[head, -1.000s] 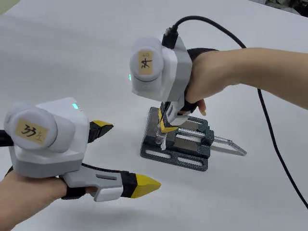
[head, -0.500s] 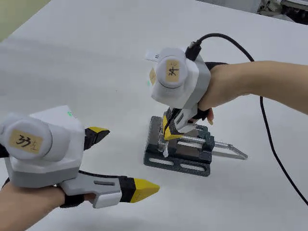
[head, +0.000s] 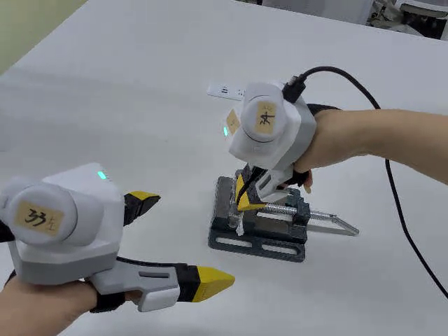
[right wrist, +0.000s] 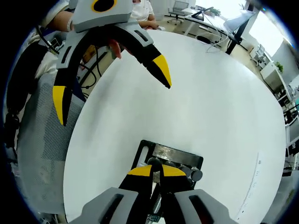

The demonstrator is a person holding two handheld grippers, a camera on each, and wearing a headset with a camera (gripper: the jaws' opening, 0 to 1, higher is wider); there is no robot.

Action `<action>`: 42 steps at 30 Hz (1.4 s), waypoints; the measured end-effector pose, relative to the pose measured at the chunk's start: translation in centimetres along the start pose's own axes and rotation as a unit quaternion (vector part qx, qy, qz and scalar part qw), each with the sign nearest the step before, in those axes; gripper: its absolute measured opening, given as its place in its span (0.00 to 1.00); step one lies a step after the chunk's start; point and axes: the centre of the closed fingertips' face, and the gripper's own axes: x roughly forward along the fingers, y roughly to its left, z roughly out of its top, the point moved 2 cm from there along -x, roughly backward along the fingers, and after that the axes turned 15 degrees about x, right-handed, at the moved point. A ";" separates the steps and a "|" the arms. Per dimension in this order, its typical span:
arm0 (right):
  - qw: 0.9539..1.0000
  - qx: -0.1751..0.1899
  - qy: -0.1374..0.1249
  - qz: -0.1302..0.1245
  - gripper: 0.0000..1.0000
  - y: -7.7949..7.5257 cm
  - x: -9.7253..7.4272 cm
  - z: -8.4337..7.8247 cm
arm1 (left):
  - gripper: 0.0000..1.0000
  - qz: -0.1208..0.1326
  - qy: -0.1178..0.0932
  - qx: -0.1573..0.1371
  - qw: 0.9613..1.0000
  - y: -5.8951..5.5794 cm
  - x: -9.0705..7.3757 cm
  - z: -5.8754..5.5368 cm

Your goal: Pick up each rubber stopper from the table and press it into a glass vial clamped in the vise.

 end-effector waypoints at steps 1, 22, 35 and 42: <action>1.000 0.002 -0.001 -0.001 0.07 0.0 0.0 -0.2 | 0.95 0.003 -0.004 0.002 1.000 0.0 0.0 0.2; 0.975 0.149 -0.159 -0.053 0.58 3.1 -1.6 -3.9 | 0.96 0.020 -0.023 0.000 1.000 1.0 -0.5 0.4; 0.941 0.229 -0.229 -0.101 0.80 5.1 -3.1 -7.7 | 0.96 0.025 -0.024 0.011 0.999 1.2 -0.9 0.3; 0.914 0.285 -0.260 -0.125 0.90 6.5 -3.6 -9.3 | 0.97 0.024 -0.020 0.017 0.999 1.1 -1.1 0.1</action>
